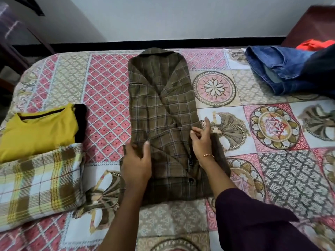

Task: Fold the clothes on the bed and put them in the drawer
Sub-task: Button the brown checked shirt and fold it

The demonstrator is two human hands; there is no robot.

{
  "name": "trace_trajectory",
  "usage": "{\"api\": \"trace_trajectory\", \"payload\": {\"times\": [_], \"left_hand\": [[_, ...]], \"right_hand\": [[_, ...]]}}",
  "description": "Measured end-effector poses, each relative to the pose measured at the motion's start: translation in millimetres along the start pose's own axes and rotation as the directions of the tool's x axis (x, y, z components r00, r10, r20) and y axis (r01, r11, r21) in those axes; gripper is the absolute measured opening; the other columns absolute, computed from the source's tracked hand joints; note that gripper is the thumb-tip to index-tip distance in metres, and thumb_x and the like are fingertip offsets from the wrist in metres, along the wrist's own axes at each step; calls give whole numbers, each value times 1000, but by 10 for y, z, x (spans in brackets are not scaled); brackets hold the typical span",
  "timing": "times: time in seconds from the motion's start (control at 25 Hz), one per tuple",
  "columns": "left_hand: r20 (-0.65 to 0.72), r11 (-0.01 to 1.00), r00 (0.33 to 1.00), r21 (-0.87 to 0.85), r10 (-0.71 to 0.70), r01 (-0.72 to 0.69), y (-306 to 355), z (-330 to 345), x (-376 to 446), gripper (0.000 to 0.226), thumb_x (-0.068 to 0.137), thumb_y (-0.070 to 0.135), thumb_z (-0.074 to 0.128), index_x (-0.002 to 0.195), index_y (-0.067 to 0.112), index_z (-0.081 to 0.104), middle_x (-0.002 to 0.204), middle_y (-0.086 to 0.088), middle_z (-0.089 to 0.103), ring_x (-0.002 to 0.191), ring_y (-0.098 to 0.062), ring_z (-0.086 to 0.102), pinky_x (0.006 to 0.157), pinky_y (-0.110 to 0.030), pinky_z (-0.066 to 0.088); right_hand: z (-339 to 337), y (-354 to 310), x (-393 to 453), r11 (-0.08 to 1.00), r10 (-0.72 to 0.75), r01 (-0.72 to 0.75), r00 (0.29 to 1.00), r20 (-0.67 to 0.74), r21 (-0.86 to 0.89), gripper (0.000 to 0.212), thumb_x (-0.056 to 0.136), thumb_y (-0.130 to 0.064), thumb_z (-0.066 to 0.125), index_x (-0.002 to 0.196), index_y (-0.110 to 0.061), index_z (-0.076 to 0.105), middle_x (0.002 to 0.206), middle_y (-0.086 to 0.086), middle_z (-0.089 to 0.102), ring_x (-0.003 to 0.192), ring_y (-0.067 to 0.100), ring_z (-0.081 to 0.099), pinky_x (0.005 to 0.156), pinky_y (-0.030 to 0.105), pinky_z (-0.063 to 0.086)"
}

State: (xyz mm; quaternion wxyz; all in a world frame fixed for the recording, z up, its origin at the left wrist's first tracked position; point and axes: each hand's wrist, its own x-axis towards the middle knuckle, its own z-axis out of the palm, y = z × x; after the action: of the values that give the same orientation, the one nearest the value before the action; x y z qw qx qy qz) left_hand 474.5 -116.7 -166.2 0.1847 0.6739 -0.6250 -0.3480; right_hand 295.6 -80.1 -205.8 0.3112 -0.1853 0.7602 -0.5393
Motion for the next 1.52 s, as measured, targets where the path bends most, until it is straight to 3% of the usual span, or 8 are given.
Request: {"api": "trace_trajectory", "payload": {"times": [0.12, 0.28, 0.44, 0.6, 0.84, 1.0, 1.2, 1.52], "left_hand": [[376, 982, 917, 171, -136, 76, 214, 14, -36, 37, 87, 48, 60, 95, 13, 68, 94, -8, 68, 85, -25, 64, 71, -27, 48], [598, 714, 798, -591, 76, 375, 671, 57, -87, 31, 99, 35, 38, 107, 15, 60, 93, -8, 70, 81, -16, 66, 71, -23, 50], [597, 911, 743, 46, 303, -409, 381, 355, 6, 50, 101, 40, 32, 146, 21, 29, 153, -5, 30, 144, -19, 19, 115, -33, 12], [664, 495, 665, 474, 342, -728, 22, 545, -2, 60, 101, 45, 18, 150, 22, -9, 157, 7, -15, 142, -18, -24, 113, -42, -17], [694, 609, 622, 328, 363, -722, 29, 691, 119, 58, 101, 29, 30, 151, 18, 2, 157, 6, -10, 144, -21, -18, 114, -45, -15], [55, 757, 792, 257, 609, -600, -81, 404, -39, 40, 81, 21, 61, 119, 8, 60, 130, -13, 55, 131, -36, 39, 105, -53, 33], [-112, 948, 944, 30, -311, 316, -98, 20, -34, 62, 79, 45, 70, 121, 2, 51, 129, -21, 50, 120, -40, 46, 100, -50, 39], [-261, 926, 954, -374, -149, 42, 12, -104, -101, 26, 99, 18, 43, 107, 0, 60, 98, -17, 62, 93, -32, 57, 76, -32, 40]], "right_hand": [[22, -12, -178, 908, -344, 321, 938, -42, -270, 39, 92, -21, 53, 128, -7, 52, 110, 12, 60, 99, 19, 56, 87, 20, 44], [102, -6, -229, 720, -629, 488, 760, -165, -494, 35, 87, -20, 40, 99, 3, 64, 90, 20, 60, 83, 34, 61, 75, 29, 39], [-68, -92, -302, 870, -489, 378, 740, -462, -316, 38, 93, -20, 35, 91, 7, 62, 85, 22, 59, 81, 26, 52, 72, 31, 39], [-30, 57, -616, 597, -528, 517, 829, 184, -614, 52, 93, -44, 30, 118, -13, 63, 127, 11, 56, 118, 22, 51, 100, 42, 37], [-60, 339, -476, 433, -100, 385, 919, 381, -815, 80, 76, -62, -11, 149, -34, 5, 157, -11, -12, 145, 14, -13, 113, 47, -13], [-85, 288, -527, 383, -109, 357, 933, 342, -852, 64, 93, -57, 16, 149, -27, 17, 159, -1, 1, 146, 25, -2, 114, 53, -5], [-247, 71, -644, 588, 7, -166, 980, -200, -791, 72, 91, -52, 46, 145, -7, 29, 150, 17, 28, 132, 36, 29, 106, 44, 26], [-303, -55, -509, 913, 59, -232, 890, -453, -335, 21, 96, -8, 45, 109, 1, 59, 108, 23, 64, 101, 37, 58, 73, 33, 40]]}}
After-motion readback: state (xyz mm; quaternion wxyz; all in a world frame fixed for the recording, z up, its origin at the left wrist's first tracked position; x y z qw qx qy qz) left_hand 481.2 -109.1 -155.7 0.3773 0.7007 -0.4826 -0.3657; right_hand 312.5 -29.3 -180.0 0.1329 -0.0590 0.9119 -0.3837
